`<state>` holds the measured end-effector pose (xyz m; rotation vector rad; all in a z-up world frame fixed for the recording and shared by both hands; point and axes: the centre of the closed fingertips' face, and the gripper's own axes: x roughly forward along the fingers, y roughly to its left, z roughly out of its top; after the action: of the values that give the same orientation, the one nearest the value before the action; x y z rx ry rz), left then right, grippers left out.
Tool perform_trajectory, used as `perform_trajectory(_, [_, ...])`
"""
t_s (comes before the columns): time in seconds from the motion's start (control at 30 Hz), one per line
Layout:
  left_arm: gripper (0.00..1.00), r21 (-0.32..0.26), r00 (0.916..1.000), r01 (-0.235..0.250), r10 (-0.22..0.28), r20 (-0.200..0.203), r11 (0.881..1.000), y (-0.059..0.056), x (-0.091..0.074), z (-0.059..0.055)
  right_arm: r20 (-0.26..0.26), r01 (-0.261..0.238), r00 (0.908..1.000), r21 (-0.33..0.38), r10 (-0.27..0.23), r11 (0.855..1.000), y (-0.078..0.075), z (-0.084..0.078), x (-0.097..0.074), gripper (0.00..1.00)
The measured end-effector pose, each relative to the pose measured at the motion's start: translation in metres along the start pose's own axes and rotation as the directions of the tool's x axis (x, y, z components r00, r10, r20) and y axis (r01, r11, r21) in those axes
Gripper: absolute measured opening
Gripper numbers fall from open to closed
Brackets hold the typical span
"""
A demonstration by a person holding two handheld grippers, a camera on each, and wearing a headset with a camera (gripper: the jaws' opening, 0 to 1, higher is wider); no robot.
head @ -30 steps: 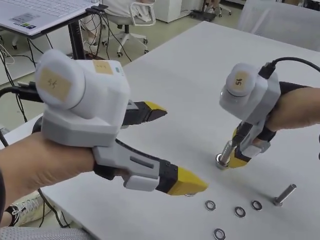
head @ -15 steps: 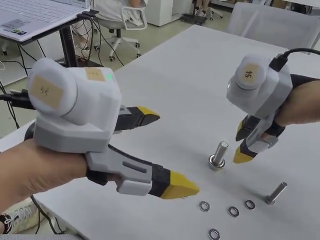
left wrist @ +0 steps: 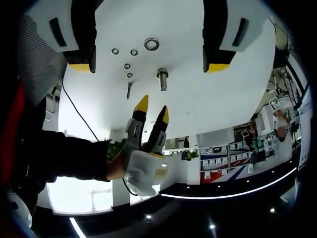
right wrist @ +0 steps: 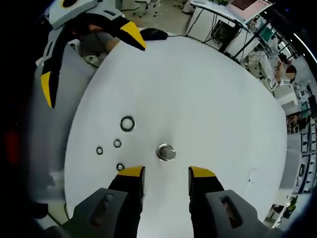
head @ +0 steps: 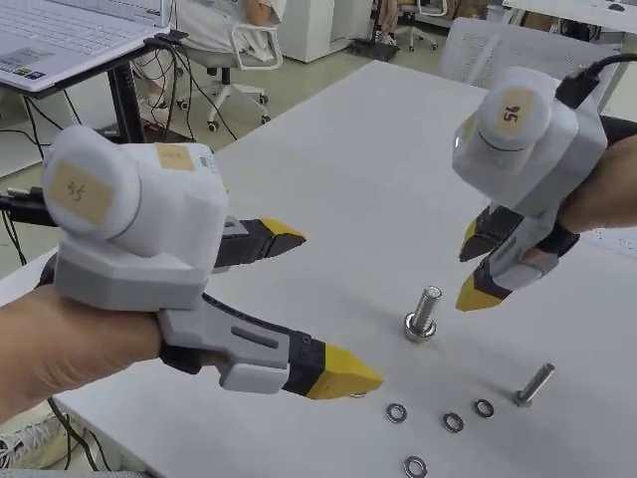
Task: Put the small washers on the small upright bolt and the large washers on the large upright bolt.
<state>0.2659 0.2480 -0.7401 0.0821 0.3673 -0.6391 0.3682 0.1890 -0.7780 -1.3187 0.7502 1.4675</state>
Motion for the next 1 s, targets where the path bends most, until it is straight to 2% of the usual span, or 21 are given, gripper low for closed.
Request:
perform_trajectory(0.2, [0.89, 0.002, 0.9999, -0.013, 0.013, 0.0, 1.0, 0.0, -0.006, -0.002, 0.038, -0.008, 0.9992, -0.037, 0.009, 0.999, 0.012, 0.021, -0.007, 0.37])
perform_trajectory(0.4, [0.89, -0.002, 0.9996, -0.029, 0.029, -0.002, 1.0, -0.001, -0.015, -0.007, 0.075, -0.039, 0.9961, -0.088, 0.045, 0.995, 0.035, 0.047, -0.008, 0.37])
perform_trajectory(0.6, [0.89, -0.006, 0.999, -0.043, 0.043, -0.007, 0.999, -0.003, -0.021, -0.012, 0.073, -0.08, 0.9933, -0.137, 0.09, 0.987, 0.057, 0.062, 0.009, 0.37])
perform_trajectory(1.0, [0.89, -0.02, 0.9973, -0.07, 0.07, -0.024, 0.997, -0.006, -0.027, -0.022, 0.016, -0.168, 0.9849, -0.149, 0.173, 0.974, 0.079, 0.061, 0.059, 0.35])
